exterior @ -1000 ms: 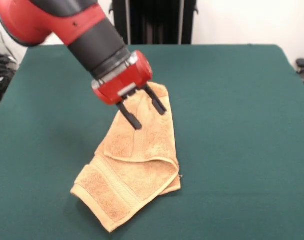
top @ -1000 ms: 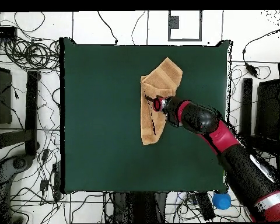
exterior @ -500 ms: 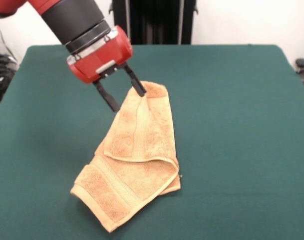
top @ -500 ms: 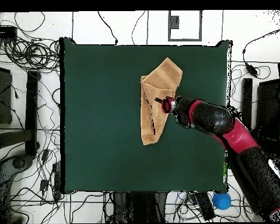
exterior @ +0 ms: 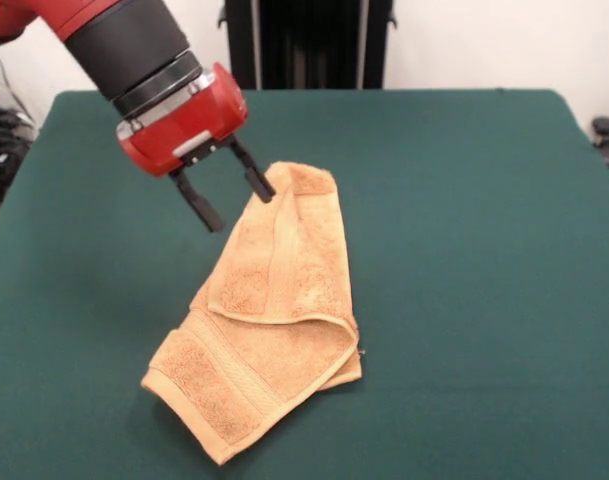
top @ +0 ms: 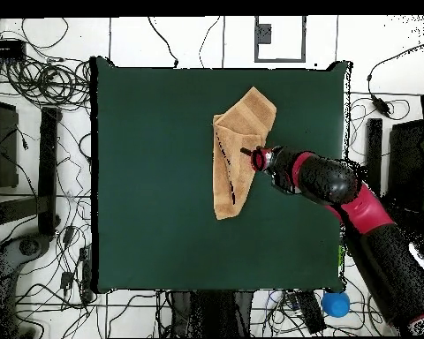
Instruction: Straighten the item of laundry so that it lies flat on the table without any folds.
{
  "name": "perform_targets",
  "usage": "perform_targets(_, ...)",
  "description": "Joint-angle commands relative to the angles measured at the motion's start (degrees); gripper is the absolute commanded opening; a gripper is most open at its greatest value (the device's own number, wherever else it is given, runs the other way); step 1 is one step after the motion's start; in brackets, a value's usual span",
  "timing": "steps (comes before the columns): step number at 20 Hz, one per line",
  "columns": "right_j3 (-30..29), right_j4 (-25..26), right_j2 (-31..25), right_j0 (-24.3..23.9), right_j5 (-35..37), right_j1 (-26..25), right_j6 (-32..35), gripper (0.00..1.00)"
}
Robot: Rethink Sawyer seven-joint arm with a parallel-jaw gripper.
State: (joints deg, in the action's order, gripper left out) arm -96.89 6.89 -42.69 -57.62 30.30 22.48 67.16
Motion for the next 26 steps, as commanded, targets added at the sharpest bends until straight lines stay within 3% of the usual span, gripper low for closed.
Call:
perform_targets(1,4.6,3.5,2.0,0.7,2.7,-7.6,-2.6,1.0)
perform_targets(13,8.2,8.2,-0.3,-0.3,-2.0,-14.2,-3.5,1.0)
perform_targets(26,8.3,10.8,-1.7,0.6,-5.4,-15.0,0.6,1.0)
